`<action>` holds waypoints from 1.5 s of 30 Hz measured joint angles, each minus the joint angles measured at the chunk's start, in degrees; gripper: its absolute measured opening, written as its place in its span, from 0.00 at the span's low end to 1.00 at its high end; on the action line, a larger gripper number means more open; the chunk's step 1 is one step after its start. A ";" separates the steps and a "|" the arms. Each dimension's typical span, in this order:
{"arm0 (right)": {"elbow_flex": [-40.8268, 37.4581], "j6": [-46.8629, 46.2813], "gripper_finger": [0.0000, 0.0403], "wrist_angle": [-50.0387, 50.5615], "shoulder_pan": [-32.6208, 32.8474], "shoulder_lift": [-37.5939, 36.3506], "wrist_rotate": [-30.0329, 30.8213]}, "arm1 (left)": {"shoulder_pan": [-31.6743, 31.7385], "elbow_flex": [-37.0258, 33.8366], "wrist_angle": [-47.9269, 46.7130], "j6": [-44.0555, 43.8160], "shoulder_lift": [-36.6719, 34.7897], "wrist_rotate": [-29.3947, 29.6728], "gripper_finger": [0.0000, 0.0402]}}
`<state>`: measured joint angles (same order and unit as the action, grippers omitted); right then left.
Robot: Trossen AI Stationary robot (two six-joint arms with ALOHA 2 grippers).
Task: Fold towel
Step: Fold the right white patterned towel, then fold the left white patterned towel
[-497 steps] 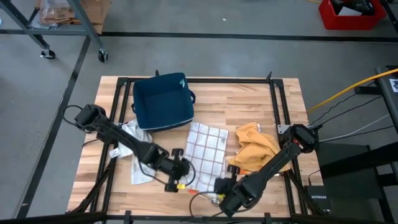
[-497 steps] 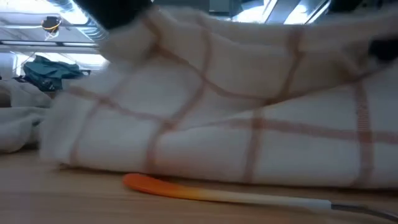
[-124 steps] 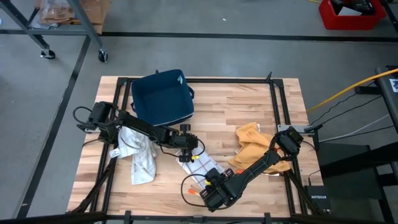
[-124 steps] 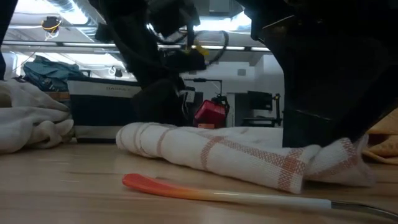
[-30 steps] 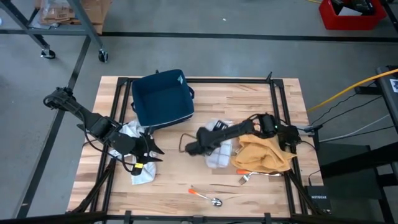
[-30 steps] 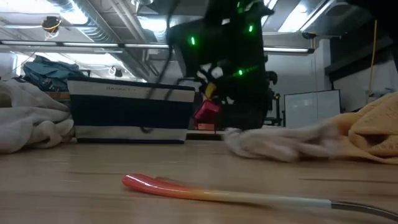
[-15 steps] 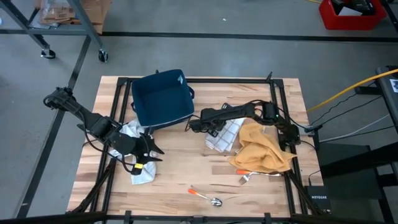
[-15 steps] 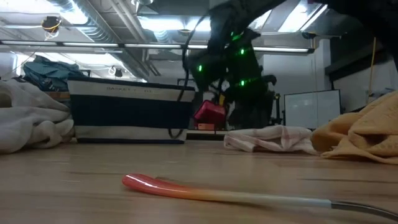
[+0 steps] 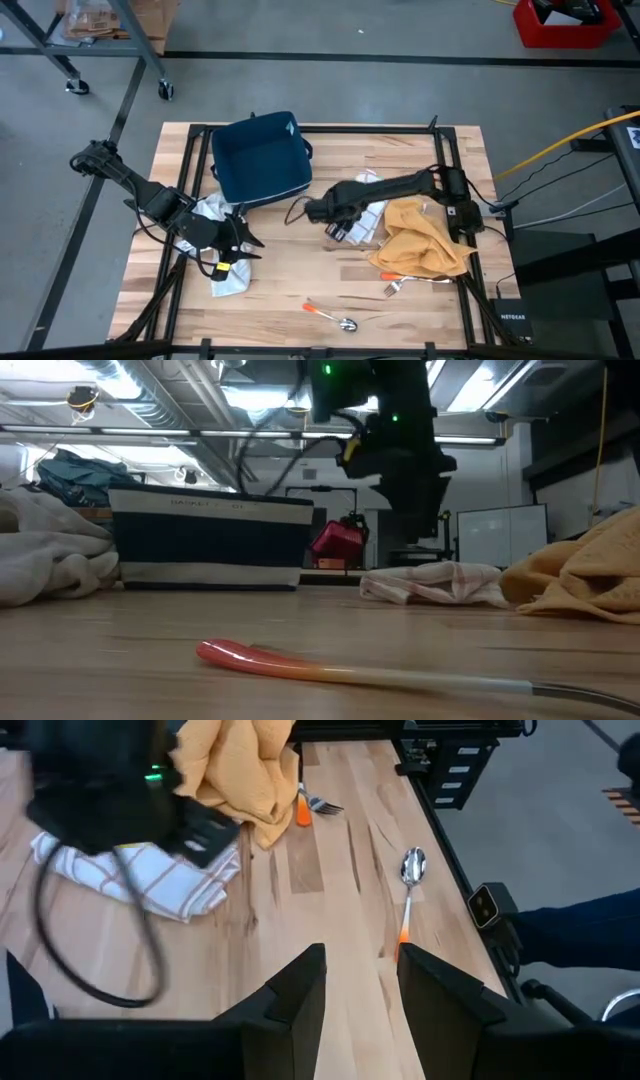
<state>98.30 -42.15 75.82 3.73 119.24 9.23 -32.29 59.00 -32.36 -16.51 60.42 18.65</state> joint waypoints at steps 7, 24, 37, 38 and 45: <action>-0.21 -0.15 0.47 -9.16 4.00 2.18 0.16 | 0.00 0.00 0.02 -0.01 0.00 0.00 0.30; -7.95 -2.02 0.47 -12.22 -1.40 5.88 2.73 | -0.02 0.00 -0.02 -0.15 0.00 0.00 0.30; -8.39 4.88 0.47 -3.81 -9.60 6.26 8.59 | -0.02 0.00 0.00 -1.29 0.00 0.00 0.30; -8.42 5.21 0.47 -3.32 -9.60 6.25 9.11 | -0.02 0.00 0.00 -1.08 0.00 0.00 0.30; -8.41 5.11 0.47 -2.22 -8.35 1.51 11.24 | 0.07 0.00 0.03 1.05 0.00 1.19 0.30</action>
<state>89.89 -37.04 73.60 -4.62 120.75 20.47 -32.23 59.00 -32.34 -15.47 60.42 19.85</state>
